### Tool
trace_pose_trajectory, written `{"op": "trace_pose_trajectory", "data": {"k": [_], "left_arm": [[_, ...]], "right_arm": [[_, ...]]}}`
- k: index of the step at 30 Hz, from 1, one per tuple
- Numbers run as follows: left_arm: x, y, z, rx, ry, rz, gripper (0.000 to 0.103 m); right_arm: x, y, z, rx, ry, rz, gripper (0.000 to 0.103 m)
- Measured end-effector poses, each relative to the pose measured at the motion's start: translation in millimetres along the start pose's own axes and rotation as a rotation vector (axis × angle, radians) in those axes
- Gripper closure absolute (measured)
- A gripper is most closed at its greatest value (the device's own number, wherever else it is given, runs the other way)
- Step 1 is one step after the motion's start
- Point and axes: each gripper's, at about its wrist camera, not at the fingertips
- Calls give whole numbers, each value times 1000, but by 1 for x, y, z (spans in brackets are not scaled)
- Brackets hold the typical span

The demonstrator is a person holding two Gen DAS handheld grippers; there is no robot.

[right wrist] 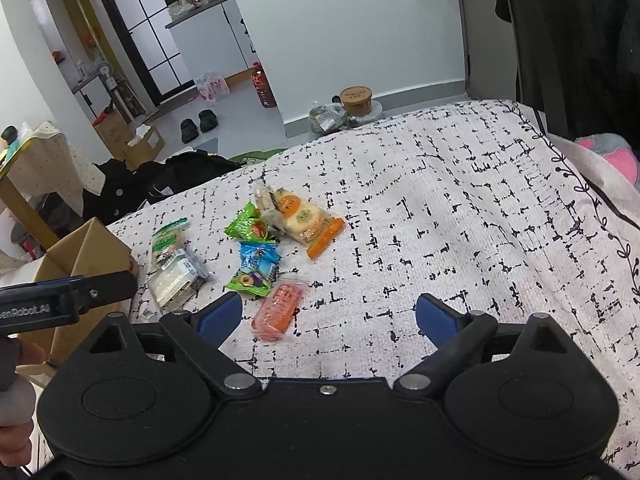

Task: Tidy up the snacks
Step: 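Move both open grippers back toward the remaining snacks, then grasp the white bread bag with the left gripper while the right gripper grasps the pink packet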

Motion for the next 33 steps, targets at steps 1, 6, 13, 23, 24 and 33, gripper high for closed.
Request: {"op": "trace_pose_trajectory", "data": {"k": [1,6,13,23,24,33], "left_arm": [[1,3,0,-1,4,4,17],[2,26,5,-20,13,42,31],[-3,52,11,-54,19,97,36],[-7,86,14,-114,33,178,37],[-7,89,14,-118,32,184,38],[-6,109,17,-115,59,219,38]], "right_arm": [[1,2,0,-2,6,4,11],[-1,14,1,-17,33,33,17],[-8,32,4,-41,54,66,21],[-19,67,10,-93,83,82,32],[-20,70,10,-96,86,84,33],[-25,89,8,-136,52,68,42]]}}
Point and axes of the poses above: each gripper's, at about its wrist camera, not at the fingertips, and y roughly the way its jaws point, x to its right, z to its top, and after that the axes turned 13 degrees about -y, right-handed
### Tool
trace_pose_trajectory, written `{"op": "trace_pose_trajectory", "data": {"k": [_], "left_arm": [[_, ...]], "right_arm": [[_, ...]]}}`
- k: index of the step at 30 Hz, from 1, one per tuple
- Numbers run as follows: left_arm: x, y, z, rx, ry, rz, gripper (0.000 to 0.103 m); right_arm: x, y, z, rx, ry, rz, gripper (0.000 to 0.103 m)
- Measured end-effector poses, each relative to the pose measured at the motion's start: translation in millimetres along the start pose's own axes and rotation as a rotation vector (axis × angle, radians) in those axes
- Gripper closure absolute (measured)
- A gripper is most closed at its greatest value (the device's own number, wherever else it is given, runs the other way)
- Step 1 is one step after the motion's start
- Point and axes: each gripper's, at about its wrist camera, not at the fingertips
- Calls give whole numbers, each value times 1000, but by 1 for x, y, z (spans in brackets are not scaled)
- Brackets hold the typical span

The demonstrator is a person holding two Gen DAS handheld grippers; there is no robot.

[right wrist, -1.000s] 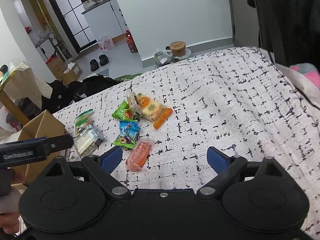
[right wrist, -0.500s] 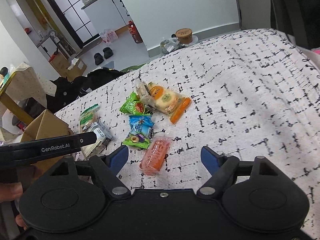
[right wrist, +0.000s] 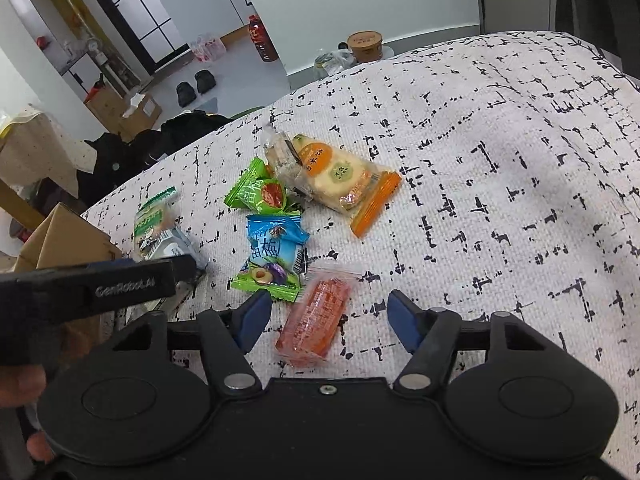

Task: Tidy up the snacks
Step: 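Grasp the white bread bag with the left gripper while the right gripper grasps the pink packet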

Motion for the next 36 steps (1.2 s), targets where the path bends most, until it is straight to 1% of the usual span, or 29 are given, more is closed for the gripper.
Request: {"op": "trace_pose_trajectory", "data": {"k": [1,3,8,14,15,16,17,20,21,23,24,25,26,27,28,29,36], "left_arm": [[1,2,1,6,3,-3,38],[0,5,2,9,-1,-6,38],[0,11,1,-14,-9,-5,38],[-3,1,-6,-48,-43,-58,38],[-3,-1,-7,-54,-49,-69,40],[-2,-2,-9,-60,-52,-78,44],[-1,-3,-11,-63,-51,-86,45],[0,-1,-13,-66,-47,-85,45],[0,1,-14,-69,-50,-78,45],[-2,6,-15,-82,-61,-80,46],[-2,8,-16,-92,-66,-82,48],[-4,9,-17,-98,-78,-92,49],[-5,9,-18,-93,-87,-98,49],[-6,8,-18,-89,-88,-101,51],[-7,7,-18,-89,-91,-105,55],[-7,6,-18,-90,-96,-108,56],[-8,-11,-21,-63,-106,-137,58]], "right_arm": [[1,-1,0,-1,1,0,43],[3,-1,0,-3,0,-5,50],[7,-4,-2,-3,5,-7,57],[7,-8,-5,-5,1,-25,66],[7,-9,-5,-7,3,-26,68],[8,-10,-5,-9,7,-28,68],[8,-11,-6,-11,10,-31,68],[8,-12,-7,-14,7,-43,67],[7,-11,-7,-16,6,-48,65],[1,-6,-6,-24,-18,-62,63],[-2,-4,-6,-25,-37,-71,63],[-6,-3,-6,-26,-61,-82,63],[-8,-3,-6,-26,-74,-90,69],[-8,-4,-5,-23,-72,-86,78],[-6,-5,-5,-26,-54,-74,79],[-4,-6,-5,-27,-41,-69,80],[-3,-19,-5,-3,-19,-71,81]]}}
Point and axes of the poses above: each gripper's, at about its wrist camera, not at the fingertips, and y roughly the way its jaws point, x to its right, z to its top, and after that the axes turned 13 degrees about -y, right-handed
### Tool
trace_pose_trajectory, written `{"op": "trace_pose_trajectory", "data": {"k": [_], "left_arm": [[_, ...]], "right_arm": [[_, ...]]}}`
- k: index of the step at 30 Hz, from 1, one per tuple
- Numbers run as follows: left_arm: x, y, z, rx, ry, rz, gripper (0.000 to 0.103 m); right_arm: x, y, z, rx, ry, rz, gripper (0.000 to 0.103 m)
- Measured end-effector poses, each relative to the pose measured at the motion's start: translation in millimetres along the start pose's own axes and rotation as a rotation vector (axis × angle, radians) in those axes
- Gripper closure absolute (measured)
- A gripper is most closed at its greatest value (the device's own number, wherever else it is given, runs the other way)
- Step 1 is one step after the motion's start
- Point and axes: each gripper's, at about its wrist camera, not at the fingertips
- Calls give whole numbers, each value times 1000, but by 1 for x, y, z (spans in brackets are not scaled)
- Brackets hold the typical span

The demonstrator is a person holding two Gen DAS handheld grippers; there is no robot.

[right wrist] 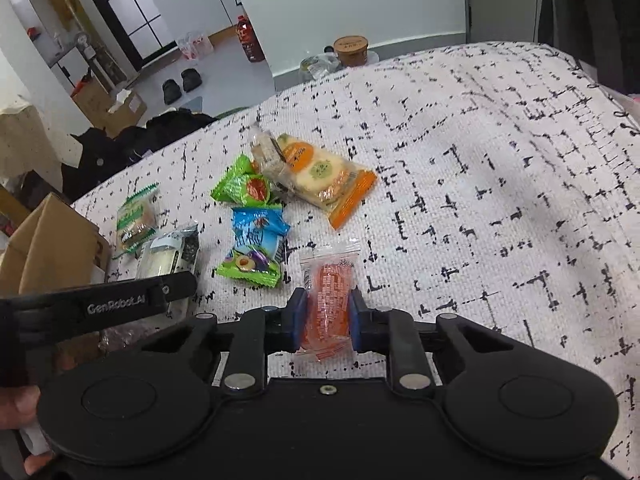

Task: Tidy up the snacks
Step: 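Grasp the white bread bag with the left gripper while the right gripper grasps the pink packet, then carry the bread bag and pink packet over the box and release both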

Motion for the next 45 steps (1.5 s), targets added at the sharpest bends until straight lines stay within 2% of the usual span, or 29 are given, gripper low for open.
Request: {"op": "trace_pose_trajectory", "data": {"k": [7,22,37,45], "left_arm": [[-1,-30,0,57,-9,-28,58],[-23,-86,3,167,-50,-87,59],[-73,-132,11,243,-148,-126,59],[-112,-150,11,267,-180,-92,59]], "right_arm": [[-5,-16,7,38,16,8,81],[-43,-48,22,137,-2,34,81],[-95,-67,27,211,-40,112,81],[-126,-65,30,229,-52,161,81]]}}
Point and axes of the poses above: each gripper's, at about its wrist camera, not at the fingertips, and y roughly the way its jaws point, x to its right, z to its top, and after that the axes turned 13 degrees about -y, right-handed
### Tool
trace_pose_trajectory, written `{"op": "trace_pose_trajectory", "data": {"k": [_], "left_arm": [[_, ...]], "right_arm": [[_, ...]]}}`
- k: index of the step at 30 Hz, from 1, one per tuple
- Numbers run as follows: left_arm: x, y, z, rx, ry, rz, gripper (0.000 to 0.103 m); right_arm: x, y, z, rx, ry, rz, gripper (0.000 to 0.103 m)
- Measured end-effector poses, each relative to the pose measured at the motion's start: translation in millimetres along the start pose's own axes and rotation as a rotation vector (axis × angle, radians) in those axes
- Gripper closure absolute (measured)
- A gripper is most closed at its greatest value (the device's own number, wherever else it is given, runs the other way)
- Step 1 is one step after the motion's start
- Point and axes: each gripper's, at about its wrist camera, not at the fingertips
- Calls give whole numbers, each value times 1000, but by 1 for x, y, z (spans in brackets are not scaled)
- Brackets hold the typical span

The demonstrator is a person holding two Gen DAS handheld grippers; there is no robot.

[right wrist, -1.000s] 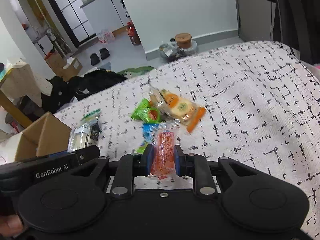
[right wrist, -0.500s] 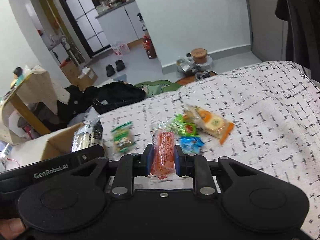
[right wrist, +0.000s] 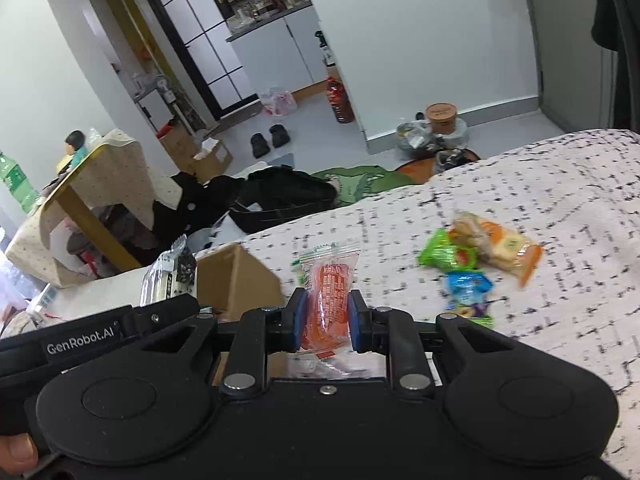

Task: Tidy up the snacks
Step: 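Carry the bread bag and pink packet over the box and release both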

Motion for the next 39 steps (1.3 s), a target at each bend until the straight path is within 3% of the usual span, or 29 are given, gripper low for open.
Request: {"op": "trace_pose_trajectory", "data": {"k": [11,17,30,32,35,39], "left_arm": [[-47,-7,5,-9,-53,61,58],[-56,-8,1,-75,-34,52,58],[-76,-26,5,-9,-77,92,41],[-75,-27,5,-2,-72,99,37],[-77,-27,6,-3,-75,96,33],[-79,-25,7,-9,-96,87,27]], "right_arm": [[-42,12,1,2,-32,65,81],[-57,16,-2,2,-30,84,81],[-79,22,-3,-13,-60,109,81],[-84,24,-2,-17,-68,121,76],[-85,23,0,-7,-78,108,61],[-77,18,0,0,-71,90,61]]}}
Point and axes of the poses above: each gripper's, at about its wrist camera, not at the fingertips, and y roughly the way its jaws point, x to its right, z to its top, and after that the axes turned 13 degrees about -y, right-handed
